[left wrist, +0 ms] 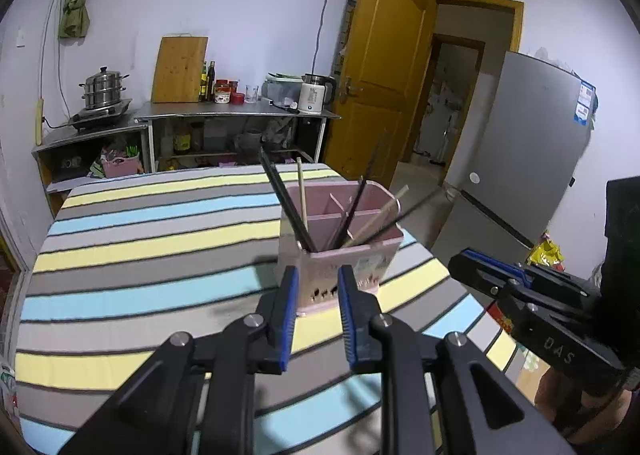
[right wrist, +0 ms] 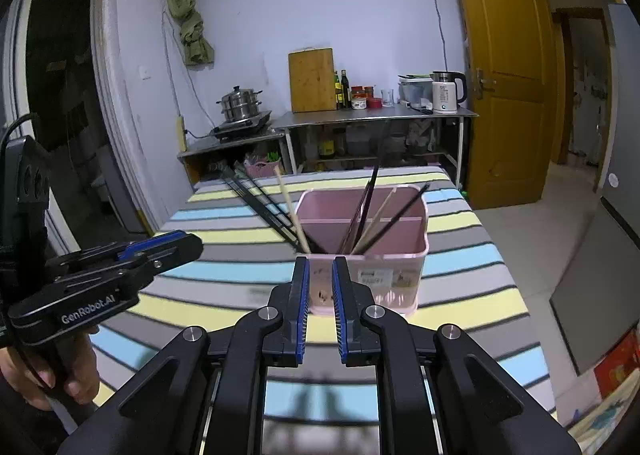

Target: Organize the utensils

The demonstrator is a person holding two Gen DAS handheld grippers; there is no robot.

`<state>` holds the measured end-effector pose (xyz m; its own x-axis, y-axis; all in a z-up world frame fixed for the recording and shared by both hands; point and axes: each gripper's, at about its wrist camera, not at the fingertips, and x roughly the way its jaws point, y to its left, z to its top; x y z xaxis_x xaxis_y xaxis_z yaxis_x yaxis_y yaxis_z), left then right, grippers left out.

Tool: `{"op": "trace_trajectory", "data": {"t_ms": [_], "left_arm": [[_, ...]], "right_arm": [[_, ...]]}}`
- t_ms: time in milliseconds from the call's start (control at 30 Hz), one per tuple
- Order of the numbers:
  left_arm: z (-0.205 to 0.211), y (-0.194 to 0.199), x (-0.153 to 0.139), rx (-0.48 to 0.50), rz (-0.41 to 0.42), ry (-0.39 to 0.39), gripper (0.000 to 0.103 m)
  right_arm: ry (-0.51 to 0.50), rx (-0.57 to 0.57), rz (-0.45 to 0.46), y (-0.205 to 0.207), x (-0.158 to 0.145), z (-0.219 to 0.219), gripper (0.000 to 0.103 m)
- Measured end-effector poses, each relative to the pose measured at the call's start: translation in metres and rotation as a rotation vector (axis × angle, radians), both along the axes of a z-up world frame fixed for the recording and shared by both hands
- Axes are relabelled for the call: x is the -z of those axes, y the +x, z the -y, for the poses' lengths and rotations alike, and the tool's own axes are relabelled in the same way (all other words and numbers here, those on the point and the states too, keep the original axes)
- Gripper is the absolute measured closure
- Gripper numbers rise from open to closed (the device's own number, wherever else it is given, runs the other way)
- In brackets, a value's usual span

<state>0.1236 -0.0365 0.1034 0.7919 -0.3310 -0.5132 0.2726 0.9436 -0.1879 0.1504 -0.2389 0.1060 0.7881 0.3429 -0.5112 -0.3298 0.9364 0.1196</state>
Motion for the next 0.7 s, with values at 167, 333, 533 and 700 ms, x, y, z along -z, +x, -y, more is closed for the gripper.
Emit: {"op": "trace_trajectory", "data": {"t_ms": [167,333,533,700], "left_arm": [[0.001,-0.018,0.019,-0.005,0.007,-0.003,0.082],[-0.002,-0.032,0.035,-0.022,0.021,-0.006,0.082],[0.003,-0.045,0.051,-0.019,0.021,0.01,0.082],[0.007,-0.051,0.06,-0.022,0.019,0.023,0.082]], "right_arm": [[0.014,0.011,-0.007,-0.017,0.017,0.001,0.091],[0.02,0.038,-0.002,-0.034,0.032,0.009,0.091],[-0.002,0.058,0.01,-0.049,0.044,0.009,0.091],[-0.018,0.07,0.012,-0.055,0.055,0.007,0.091]]}}
